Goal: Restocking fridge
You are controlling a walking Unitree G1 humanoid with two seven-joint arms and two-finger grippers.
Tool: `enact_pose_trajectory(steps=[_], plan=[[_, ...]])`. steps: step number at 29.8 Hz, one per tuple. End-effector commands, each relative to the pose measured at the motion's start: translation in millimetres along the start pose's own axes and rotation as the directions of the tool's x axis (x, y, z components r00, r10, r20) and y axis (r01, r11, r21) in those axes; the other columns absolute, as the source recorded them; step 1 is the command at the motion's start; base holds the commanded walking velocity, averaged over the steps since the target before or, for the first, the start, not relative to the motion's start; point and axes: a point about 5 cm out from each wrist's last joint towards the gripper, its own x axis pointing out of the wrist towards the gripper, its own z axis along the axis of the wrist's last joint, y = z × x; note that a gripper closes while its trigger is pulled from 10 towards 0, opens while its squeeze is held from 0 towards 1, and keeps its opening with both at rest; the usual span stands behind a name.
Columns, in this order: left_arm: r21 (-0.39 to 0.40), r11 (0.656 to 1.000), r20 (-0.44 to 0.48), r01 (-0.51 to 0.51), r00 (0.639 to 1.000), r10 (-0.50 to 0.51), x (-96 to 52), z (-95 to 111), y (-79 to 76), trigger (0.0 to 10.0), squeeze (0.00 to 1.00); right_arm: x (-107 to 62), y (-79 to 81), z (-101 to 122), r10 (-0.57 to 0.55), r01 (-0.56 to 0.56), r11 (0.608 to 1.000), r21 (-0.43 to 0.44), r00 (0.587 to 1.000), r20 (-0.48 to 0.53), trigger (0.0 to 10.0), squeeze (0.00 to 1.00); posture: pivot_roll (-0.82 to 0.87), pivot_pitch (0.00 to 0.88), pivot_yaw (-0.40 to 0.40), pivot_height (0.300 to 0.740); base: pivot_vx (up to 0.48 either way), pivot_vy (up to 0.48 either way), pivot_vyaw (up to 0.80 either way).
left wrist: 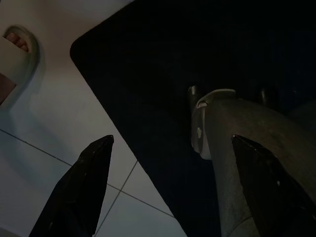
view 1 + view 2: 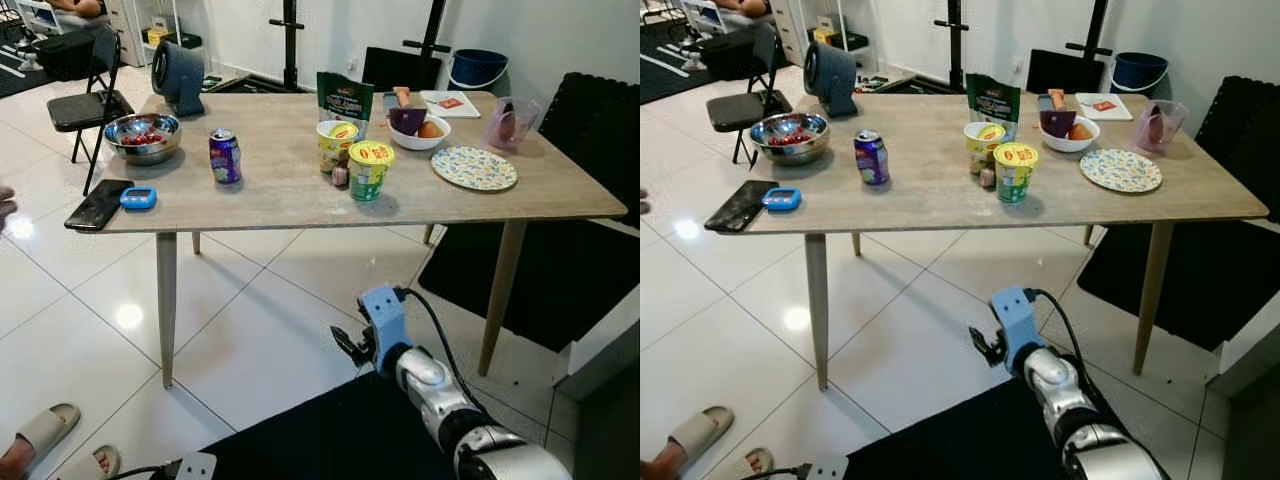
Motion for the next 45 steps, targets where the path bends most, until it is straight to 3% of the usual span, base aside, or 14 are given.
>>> enact_pose_trajectory(steps=[1, 5, 12, 15, 20, 21, 25, 35, 45], plan=[[-0.018, 1.0, -0.127, 0.015, 0.992, -0.017, -7.3, -36.3, -4.7, 10.0, 0.0, -0.4, 3.2, -4.5, 0.006, -0.006, 1.0, -0.003, 1.0, -0.022, 10.0, 0.0, 0.09, 0.091, -0.041, 0.74, 0.0, 0.0, 0.0], [-0.018, 1.0, -0.133, 0.008, 0.991, -0.01, -12.1, -47.1, 1.0, 10.0, 0.0, 4.5, 7.1, -4.0, 0.009, -0.017, 0.996, -0.088, 0.997, -0.083, 10.0, 0.0, 0.16, 0.147, -0.032, 0.74, 0.0, 0.0, 0.0], [-0.011, 1.0, -0.153, -0.012, 0.988, 0.01, -22.5, -67.0, 13.9, 10.0, 0.0, 4.1, 11.8, -11.4, -0.005, -0.007, 0.996, -0.093, 0.992, -0.128, 10.0, 0.0, 0.25, 0.212, -0.002, 0.74, 0.0, 0.0, 0.0], [-0.008, 1.0, -0.19, -0.03, 0.981, 0.028, -32.0, -84.9, 22.4, 10.0, 0.0, 2.0, 17.9, -20.7, -0.013, -0.012, 0.99, -0.138, 0.984, -0.175, 10.0, 0.0, 0.28, 0.232, 0.009, 0.74, 0.0, 0.0, 0.0], [-0.008, 0.999, -0.204, -0.035, 0.978, 0.032, -39.0, -96.6, 26.2, 10.0, 0.0, -0.8, 19.8, -27.8, -0.021, -0.007, 0.991, -0.137, 0.979, -0.204, 10.0, 0.0, 0.31, 0.254, 0.032, 0.74, 0.0, 0.0, 0.0], [-0.005, 0.999, -0.205, -0.032, 0.978, 0.03, -40.0, -98.2, 26.1, 10.0, 0.0, -2.2, 20.2, -30.7, -0.026, -0.011, 0.986, -0.168, 0.976, -0.218, 10.0, 0.0, 0.31, 0.254, 0.034, 0.74, 0.0, 0.0, 0.0], [0.008, 1.0, -0.201, -0.019, 0.979, 0.02, -39.7, -97.9, 24.6, 10.0, 0.0, -1.8, 18.2, -29.3, -0.043, 0.0, 0.98, -0.199, 0.976, -0.213, 10.0, 0.0, 0.32, 0.256, 0.034, 0.74, 0.0, 0.0, 0.0], [0.042, 0.999, -0.117, 0.013, 0.993, -0.008, -26.9, -69.0, 20.6, 10.0, 0.0, -1.1, 28.4, -32.2, -0.004, -0.057, 0.964, -0.259, 0.974, -0.228, 10.0, 0.0, 0.3, 0.253, 0.04, 0.74, 0.0, 0.0, 0.0], [0.036, 0.999, -0.121, 0.014, 0.993, -0.01, -27.2, -70.6, 18.8, 10.0, 0.0, -2.5, 29.6, -34.0, -0.003, -0.059, 0.96, -0.275, 0.975, -0.221, 10.0, 0.0, 0.29, 0.242, 0.037, 0.74, 0.0, 0.0, 0.0]])
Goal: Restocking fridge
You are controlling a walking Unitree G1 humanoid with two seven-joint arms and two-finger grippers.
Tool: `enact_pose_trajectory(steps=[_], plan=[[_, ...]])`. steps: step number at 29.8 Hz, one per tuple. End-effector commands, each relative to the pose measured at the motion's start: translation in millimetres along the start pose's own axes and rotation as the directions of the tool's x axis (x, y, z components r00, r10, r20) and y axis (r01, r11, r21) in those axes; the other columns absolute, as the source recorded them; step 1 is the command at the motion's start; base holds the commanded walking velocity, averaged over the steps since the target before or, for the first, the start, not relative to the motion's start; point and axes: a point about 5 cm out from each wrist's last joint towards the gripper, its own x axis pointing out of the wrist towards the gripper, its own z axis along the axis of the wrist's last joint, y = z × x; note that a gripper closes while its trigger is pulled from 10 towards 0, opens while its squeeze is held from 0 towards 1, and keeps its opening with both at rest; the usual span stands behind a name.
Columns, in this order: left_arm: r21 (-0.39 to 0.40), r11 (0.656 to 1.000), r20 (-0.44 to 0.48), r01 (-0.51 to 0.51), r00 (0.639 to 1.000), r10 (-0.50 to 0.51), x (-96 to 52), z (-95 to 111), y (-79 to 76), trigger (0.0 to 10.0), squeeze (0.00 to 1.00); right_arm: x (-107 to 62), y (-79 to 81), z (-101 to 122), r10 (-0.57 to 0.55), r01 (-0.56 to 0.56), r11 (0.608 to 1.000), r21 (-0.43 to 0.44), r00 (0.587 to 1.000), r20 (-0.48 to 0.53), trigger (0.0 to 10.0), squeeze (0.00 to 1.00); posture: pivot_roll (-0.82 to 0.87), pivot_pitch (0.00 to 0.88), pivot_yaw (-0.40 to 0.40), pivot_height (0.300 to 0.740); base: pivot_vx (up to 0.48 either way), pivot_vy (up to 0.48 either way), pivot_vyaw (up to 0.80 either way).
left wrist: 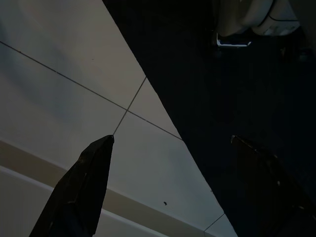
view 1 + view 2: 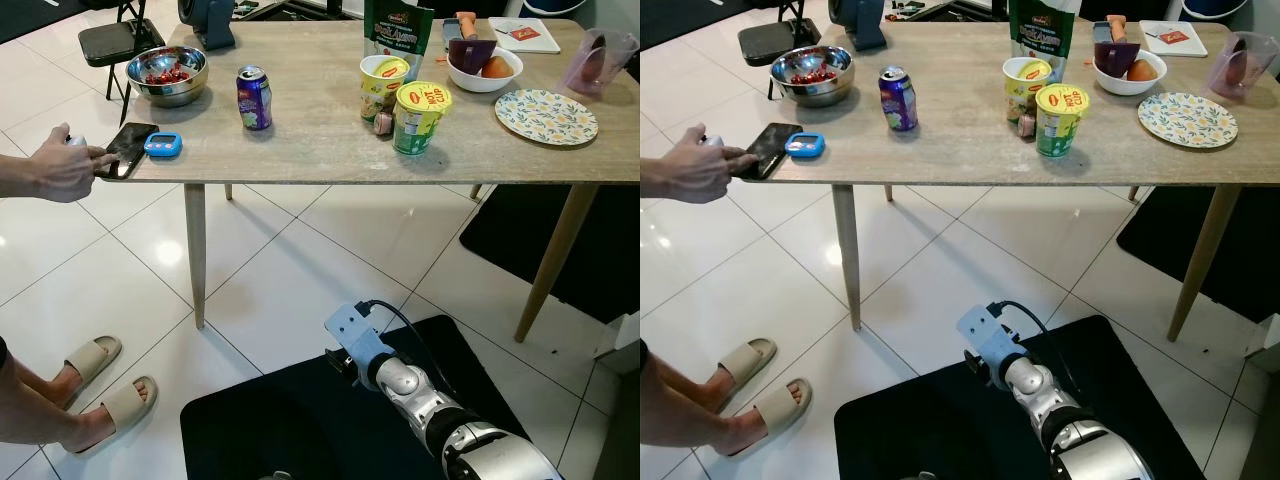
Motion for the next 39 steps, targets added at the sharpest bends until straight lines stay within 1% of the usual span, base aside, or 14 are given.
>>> enact_pose_trajectory(steps=[1, 5, 7, 11, 15, 16, 20, 23, 24, 28, 33, 35, 39], plan=[[-0.007, 1.0, -0.052, 0.006, 0.999, -0.007, -4.0, -16.4, -2.8, 10.0, 0.0, -2.5, 7.1, -8.2, 0.016, -0.015, 1.0, 0.012, 1.0, -0.019, 10.0, 0.0, 0.29, 0.242, 0.037, 0.74, 0.0, 0.0, 0.0], [-0.007, 1.0, -0.056, 0.008, 0.998, -0.009, -4.3, -17.4, -2.7, 10.0, 0.0, -3.1, 7.3, -9.6, 0.01, -0.01, 1.0, 0.024, 1.0, -0.021, 10.0, 0.0, 0.29, 0.242, 0.037, 0.74, 0.0, 0.0, 0.0], [-0.008, 1.0, -0.055, 0.008, 0.998, -0.009, -4.3, -17.2, -2.6, 10.0, 0.0, -3.2, 6.2, -9.2, -0.001, 0.001, 1.0, 0.015, 1.0, -0.017, 10.0, 0.0, 0.29, 0.242, 0.037, 0.74, 0.0, 0.0, 0.0], [-0.01, 1.0, -0.048, 0.012, 0.999, -0.012, -3.1, -14.7, -4.4, 10.0, 0.0, -3.0, 3.5, -7.3, -0.01, 0.01, 0.999, 0.03, 1.0, -0.004, 10.0, 0.0, 0.27, 0.242, 0.034, 0.74, 0.0, 0.0, 0.0], [-0.01, 1.0, -0.043, 0.015, 0.999, -0.015, -2.3, -12.8, -5.7, 10.0, 0.0, -3.8, 5.1, -11.3, 0.007, -0.006, 1.0, 0.023, 1.0, -0.03, 10.0, 0.0, 0.27, 0.242, 0.033, 0.74, 0.0, 0.0, 0.0], [-0.011, 1.0, -0.042, 0.014, 0.999, -0.015, -2.2, -12.7, -5.9, 10.0, 0.0, -4.0, 4.4, -11.5, 0.001, 0.0, 1.0, 0.009, 1.0, -0.03, 10.0, 0.0, 0.28, 0.243, 0.03, 0.74, 0.0, 0.0, 0.0], [-0.013, 1.0, -0.042, 0.013, 0.999, -0.013, -2.2, -12.7, -6.2, 10.0, 0.0, -3.8, 2.1, -10.0, -0.009, 0.009, 1.0, 0.008, 1.0, -0.023, 10.0, 0.0, 0.28, 0.244, 0.028, 0.74, 0.0, 0.0, 0.0], [-0.017, 1.0, -0.048, 0.008, 0.999, -0.009, -3.4, -16.0, -5.4, 10.0, 0.0, -3.9, 2.9, -11.1, -0.002, 0.002, 1.0, 0.0, 1.0, -0.031, 10.0, 0.0, 0.29, 0.243, 0.025, 0.74, 0.0, 0.0, 0.0], [-0.026, 1.0, -0.051, 0.003, 0.999, -0.004, -4.2, -18.0, -4.9, 10.0, 0.0, -3.7, 2.2, -10.6, -0.005, 0.006, 1.0, 0.013, 1.0, -0.03, 10.0, 0.0, 0.29, 0.243, 0.025, 0.74, 0.0, 0.0, 0.0], [-0.031, 1.0, -0.051, 0.001, 0.999, -0.003, -4.4, -18.5, -4.7, 10.0, 0.0, -3.5, 3.5, -10.9, 0.004, -0.004, 1.0, 0.007, 0.999, -0.035, 10.0, 0.0, 0.29, 0.243, 0.025, 0.74, 0.0, 0.0, 0.0], [-0.033, 0.999, -0.049, 0.001, 0.999, -0.003, -3.9, -17.8, -5.7, 10.0, 0.0, -3.2, 2.6, -9.9, 0.002, -0.001, 1.0, 0.013, 0.999, -0.032, 10.0, 0.0, 0.28, 0.242, 0.022, 0.74, 0.0, 0.0, 0.0], [-0.029, 1.0, -0.049, 0.003, 0.999, -0.005, -3.6, -17.0, -6.0, 10.0, 0.0, -3.4, 0.7, -9.7, -0.014, 0.015, 0.999, 0.034, 0.999, -0.029, 10.0, 0.0, 0.28, 0.242, 0.022, 0.74, 0.0, 0.0, 0.0], [-0.03, 1.0, -0.042, 0.005, 0.999, -0.006, -2.5, -14.0, -6.5, 10.0, 0.0, -2.3, -2.7, -3.9, -0.03, 0.03, 0.999, 0.026, 1.0, 0.002, 10.0, 0.0, 0.28, 0.241, 0.021, 0.74, 0.0, 0.0, 0.0]])
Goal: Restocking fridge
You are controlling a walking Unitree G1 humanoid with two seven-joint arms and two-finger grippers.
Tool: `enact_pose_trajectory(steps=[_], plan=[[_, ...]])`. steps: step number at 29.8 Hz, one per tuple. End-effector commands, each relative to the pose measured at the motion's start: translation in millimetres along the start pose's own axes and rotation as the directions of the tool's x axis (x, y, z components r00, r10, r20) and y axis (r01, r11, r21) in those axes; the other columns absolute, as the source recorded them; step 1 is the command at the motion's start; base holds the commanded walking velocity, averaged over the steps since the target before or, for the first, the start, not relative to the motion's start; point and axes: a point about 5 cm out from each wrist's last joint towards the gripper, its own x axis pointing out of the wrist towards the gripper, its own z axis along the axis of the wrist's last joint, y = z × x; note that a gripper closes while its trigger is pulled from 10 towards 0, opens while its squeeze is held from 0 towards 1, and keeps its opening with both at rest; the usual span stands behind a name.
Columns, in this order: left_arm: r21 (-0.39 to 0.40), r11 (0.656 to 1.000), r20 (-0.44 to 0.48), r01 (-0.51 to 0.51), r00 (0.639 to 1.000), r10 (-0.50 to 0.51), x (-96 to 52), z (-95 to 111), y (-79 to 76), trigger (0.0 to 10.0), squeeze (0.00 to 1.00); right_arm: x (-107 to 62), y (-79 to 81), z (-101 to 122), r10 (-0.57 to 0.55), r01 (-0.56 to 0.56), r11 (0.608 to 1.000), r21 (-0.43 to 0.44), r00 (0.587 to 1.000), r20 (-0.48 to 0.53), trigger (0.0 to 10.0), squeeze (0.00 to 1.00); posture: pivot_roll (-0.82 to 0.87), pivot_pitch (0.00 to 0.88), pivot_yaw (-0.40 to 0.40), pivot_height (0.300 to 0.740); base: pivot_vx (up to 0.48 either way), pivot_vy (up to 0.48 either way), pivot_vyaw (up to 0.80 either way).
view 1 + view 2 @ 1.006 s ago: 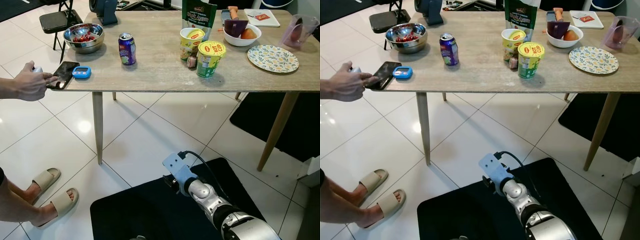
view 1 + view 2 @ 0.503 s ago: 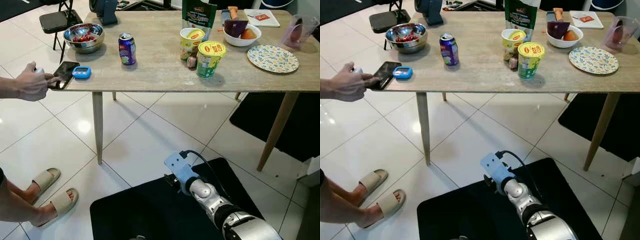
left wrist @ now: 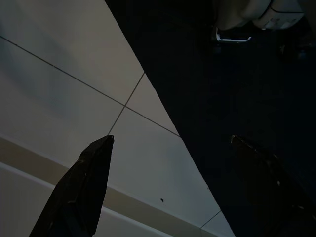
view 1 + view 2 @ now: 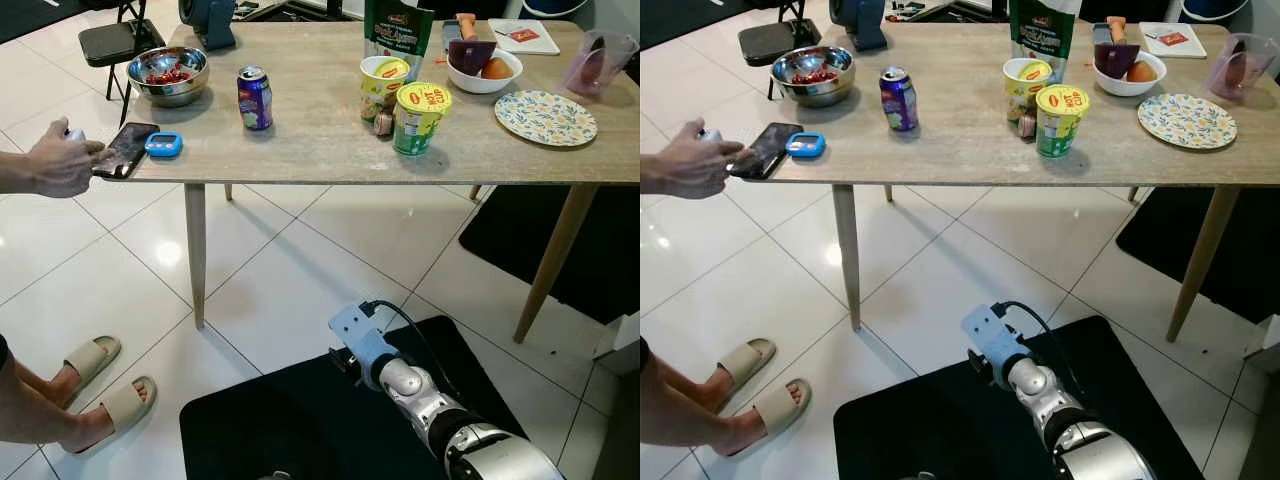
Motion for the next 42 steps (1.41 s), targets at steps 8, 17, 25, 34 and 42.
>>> enact_pose_trajectory(steps=[8, 17, 25, 34, 42], plan=[[-0.012, 1.0, -0.036, 0.016, 0.999, -0.016, -0.2, -8.9, -9.2, 10.0, 0.0, -2.2, 2.3, -3.3, -0.006, 0.005, 1.0, 0.027, 1.0, 0.015, 10.0, 0.0, 0.28, 0.241, 0.021, 0.74, 0.0, 0.0, 0.0], [-0.015, 1.0, -0.037, 0.021, 0.999, -0.021, 0.5, -8.7, -12.3, 10.0, 0.0, -7.0, -1.3, -14.2, -0.023, 0.024, 0.999, 0.039, 1.0, -0.014, 10.0, 0.0, 0.26, 0.243, 0.012, 0.74, 0.0, 0.0, 0.0], [-0.015, 1.0, -0.044, 0.021, 0.999, -0.021, -0.1, -11.0, -12.3, 10.0, 0.0, -8.7, -3.8, -17.0, -0.031, 0.032, 0.999, 0.042, 0.999, -0.018, 10.0, 0.0, 0.26, 0.248, 0.01, 0.74, 0.0, 0.0, 0.0], [-0.013, 1.0, -0.042, 0.027, 0.999, -0.027, 0.9, -9.4, -15.1, 10.0, 0.0, -11.7, -7.6, -22.5, -0.044, 0.045, 0.998, 0.039, 0.999, -0.032, 10.0, 0.0, 0.26, 0.245, 0.007, 0.74, 0.0, 0.0, 0.0], [-0.01, 1.0, -0.045, 0.024, 0.999, -0.024, 0.3, -10.4, -13.4, 10.0, 0.0, -10.9, -7.5, -21.1, -0.036, 0.037, 0.999, 0.025, 0.999, -0.032, 10.0, 0.0, 0.26, 0.245, 0.01, 0.74, 0.0, 0.0, 0.0]])
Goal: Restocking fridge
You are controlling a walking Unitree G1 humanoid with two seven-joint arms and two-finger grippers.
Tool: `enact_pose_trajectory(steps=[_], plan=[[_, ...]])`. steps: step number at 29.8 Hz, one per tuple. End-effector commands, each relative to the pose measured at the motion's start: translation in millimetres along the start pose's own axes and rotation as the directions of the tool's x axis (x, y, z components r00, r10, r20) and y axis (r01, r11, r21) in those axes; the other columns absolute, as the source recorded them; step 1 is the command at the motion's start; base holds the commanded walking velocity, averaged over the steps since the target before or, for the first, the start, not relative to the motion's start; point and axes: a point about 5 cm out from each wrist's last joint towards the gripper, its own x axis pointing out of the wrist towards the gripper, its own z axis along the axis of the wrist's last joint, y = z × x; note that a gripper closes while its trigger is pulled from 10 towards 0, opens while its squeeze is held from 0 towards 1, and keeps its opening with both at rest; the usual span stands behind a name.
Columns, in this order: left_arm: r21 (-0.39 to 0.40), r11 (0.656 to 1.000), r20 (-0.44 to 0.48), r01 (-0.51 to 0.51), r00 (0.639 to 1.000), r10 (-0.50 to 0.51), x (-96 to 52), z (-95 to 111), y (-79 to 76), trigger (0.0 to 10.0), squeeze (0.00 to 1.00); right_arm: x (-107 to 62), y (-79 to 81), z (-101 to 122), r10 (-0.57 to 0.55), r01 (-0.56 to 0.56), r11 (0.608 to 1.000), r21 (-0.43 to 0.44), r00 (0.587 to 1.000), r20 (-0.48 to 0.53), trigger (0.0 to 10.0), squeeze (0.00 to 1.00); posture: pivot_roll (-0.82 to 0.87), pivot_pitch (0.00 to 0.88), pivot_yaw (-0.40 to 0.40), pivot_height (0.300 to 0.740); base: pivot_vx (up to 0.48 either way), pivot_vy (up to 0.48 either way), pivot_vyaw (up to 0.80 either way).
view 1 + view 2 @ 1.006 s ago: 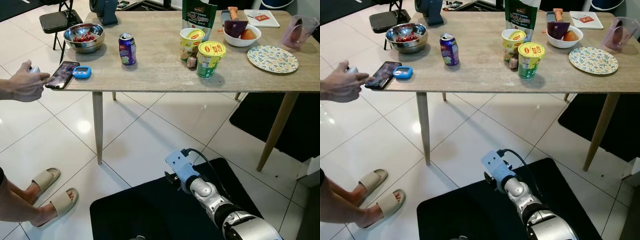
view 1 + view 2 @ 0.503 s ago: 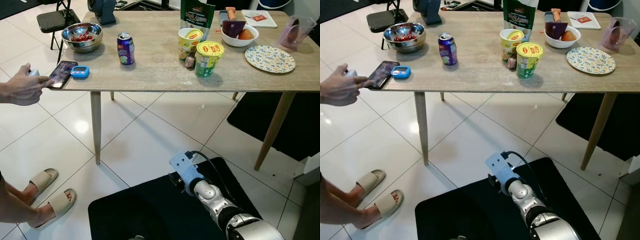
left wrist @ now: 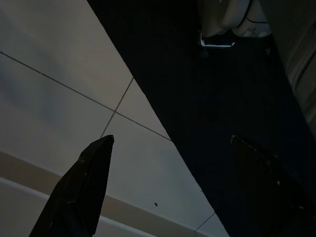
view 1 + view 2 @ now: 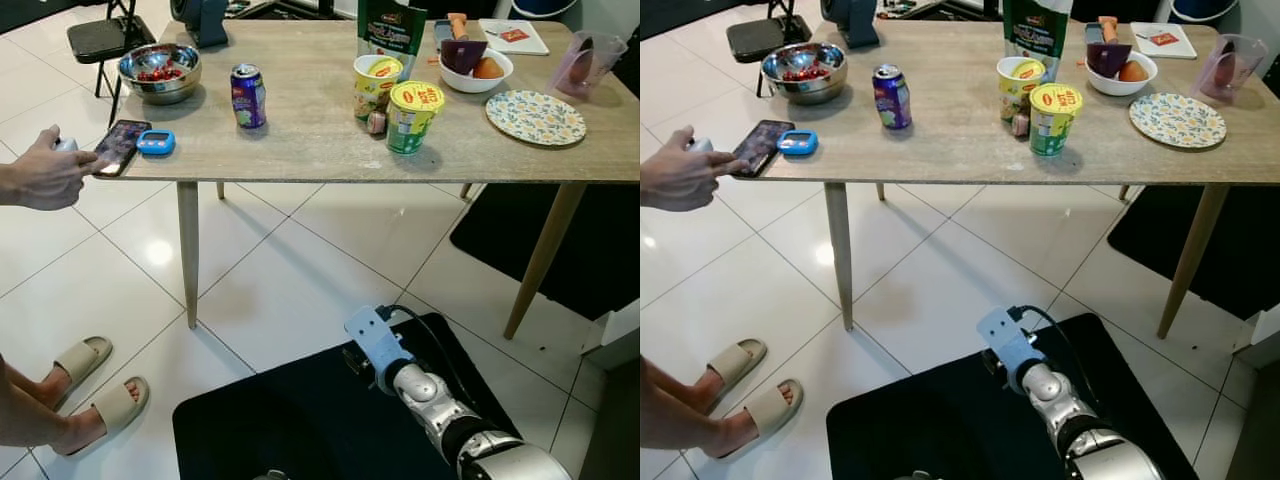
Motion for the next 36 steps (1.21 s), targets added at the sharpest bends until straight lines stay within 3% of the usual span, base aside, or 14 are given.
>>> enact_pose_trajectory(steps=[1, 16, 25, 30, 32, 33, 34, 36], plan=[[-0.002, 1.0, -0.051, 0.007, 0.999, -0.007, -3.1, -14.4, -3.1, 10.0, 0.0, -1.5, 4.0, -4.3, 0.011, -0.011, 1.0, 0.004, 1.0, -0.009, 10.0, 0.0, 0.26, 0.245, 0.01, 0.74, 0.0, 0.0, 0.0], [-0.012, 1.0, -0.056, -0.007, 0.998, 0.006, -4.6, -17.1, 0.6, 10.0, 0.0, -0.2, 1.3, -1.7, 0.01, -0.01, 1.0, 0.002, 1.0, -0.012, 10.0, 0.0, 0.27, 0.235, 0.008, 0.74, 0.0, 0.0, 0.0], [-0.014, 1.0, -0.036, 0.001, 0.999, -0.001, 1.7, -1.5, -4.0, 10.0, 0.0, -15.7, -17.4, -26.0, -0.118, 0.121, 0.975, 0.188, 0.993, -0.029, 10.0, 0.0, 0.22, 0.185, -0.003, 0.74, 0.0, 0.0, 0.0], [0.0, 1.0, -0.023, 0.001, 1.0, -0.001, 5.5, 12.0, -1.6, 10.0, 0.0, -38.1, -55.4, -53.9, -0.295, 0.319, 0.888, 0.332, 0.948, -0.123, 10.0, 0.0, 0.16, 0.145, -0.004, 0.74, 0.0, 0.0, 0.0], [0.0, 1.0, -0.023, 0.001, 1.0, -0.001, 5.5, 12.0, -1.6, 10.0, 0.0, -38.1, -55.4, -53.9, -0.295, 0.319, 0.888, 0.332, 0.948, -0.123, 10.0, 0.0, 0.16, 0.145, -0.004, 0.74, 0.0, 0.0, 0.0], [0.002, 1.0, -0.023, -0.004, 1.0, 0.004, 5.8, 14.0, 0.4, 10.0, 0.0, -46.5, -66.3, -62.8, -0.34, 0.375, 0.857, 0.355, 0.927, -0.157, 10.0, 0.0, 0.15, 0.138, -0.005, 0.74, 0.0, 0.0, 0.0], [0.002, 1.0, -0.023, -0.004, 1.0, 0.004, 5.8, 14.0, 0.4, 10.0, 0.0, -46.5, -66.3, -62.8, -0.34, 0.375, 0.857, 0.355, 0.927, -0.157, 10.0, 0.0, 0.15, 0.138, -0.005, 0.74, 0.0, 0.0, 0.0], [0.001, 1.0, -0.027, -0.022, 0.999, 0.022, 6.0, 17.6, 5.8, 10.0, 0.0, -71.3, -88.9, -88.3, -0.431, 0.502, 0.769, 0.396, 0.864, -0.259, 10.0, 0.0, 0.13, 0.111, -0.011, 0.74, 0.0, 0.0, 0.0]])
